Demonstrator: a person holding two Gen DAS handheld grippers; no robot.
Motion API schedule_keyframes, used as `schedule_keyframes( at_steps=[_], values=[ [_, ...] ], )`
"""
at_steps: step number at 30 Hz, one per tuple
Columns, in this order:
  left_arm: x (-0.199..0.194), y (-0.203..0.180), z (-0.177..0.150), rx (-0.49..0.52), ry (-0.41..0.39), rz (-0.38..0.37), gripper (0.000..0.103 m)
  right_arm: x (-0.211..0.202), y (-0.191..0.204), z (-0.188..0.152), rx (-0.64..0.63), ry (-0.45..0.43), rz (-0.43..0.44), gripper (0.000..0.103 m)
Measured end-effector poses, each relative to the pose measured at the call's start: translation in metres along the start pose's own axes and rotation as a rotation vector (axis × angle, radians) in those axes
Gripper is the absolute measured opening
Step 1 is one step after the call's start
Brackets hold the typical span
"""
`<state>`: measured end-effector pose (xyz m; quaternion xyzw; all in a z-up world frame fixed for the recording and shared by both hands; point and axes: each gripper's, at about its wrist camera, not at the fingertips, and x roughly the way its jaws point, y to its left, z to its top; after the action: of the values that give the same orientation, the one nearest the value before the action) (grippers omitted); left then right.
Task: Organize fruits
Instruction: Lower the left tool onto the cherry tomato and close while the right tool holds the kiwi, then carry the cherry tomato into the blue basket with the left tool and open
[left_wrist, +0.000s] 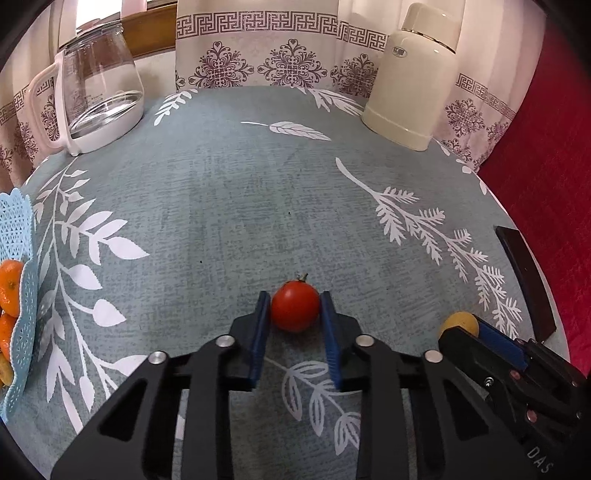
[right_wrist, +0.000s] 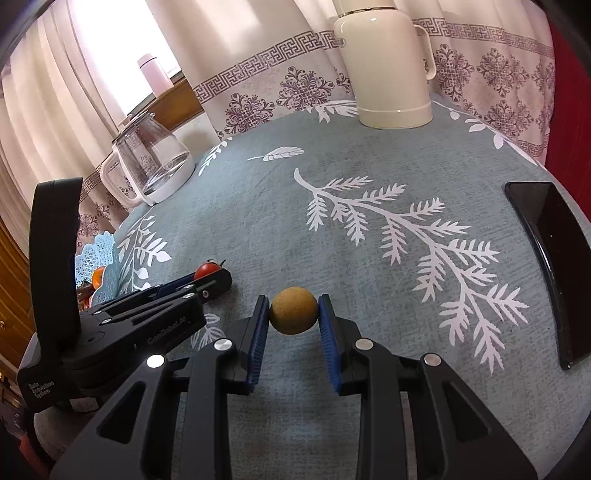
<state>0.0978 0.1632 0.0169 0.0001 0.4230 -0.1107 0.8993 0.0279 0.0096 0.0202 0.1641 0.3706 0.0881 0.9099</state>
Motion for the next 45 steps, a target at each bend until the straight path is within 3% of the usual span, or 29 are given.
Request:
schedule_keyframes(
  at_steps=[6, 24, 45],
  values=[
    [-0.004, 0.002, -0.002, -0.011, -0.011, 0.008, 0.027, 0.001, 0.001, -0.001, -0.008, 0.000, -0.003, 0.028],
    [-0.048, 0.007, -0.009, 0.004, -0.118, 0.160, 0.027, 0.001, 0.003, -0.002, -0.026, -0.008, -0.001, 0.028],
    [-0.089, 0.035, -0.010, -0.043, -0.209, 0.262, 0.027, -0.001, 0.006, -0.004, -0.041, -0.018, -0.006, 0.028]
  ],
)
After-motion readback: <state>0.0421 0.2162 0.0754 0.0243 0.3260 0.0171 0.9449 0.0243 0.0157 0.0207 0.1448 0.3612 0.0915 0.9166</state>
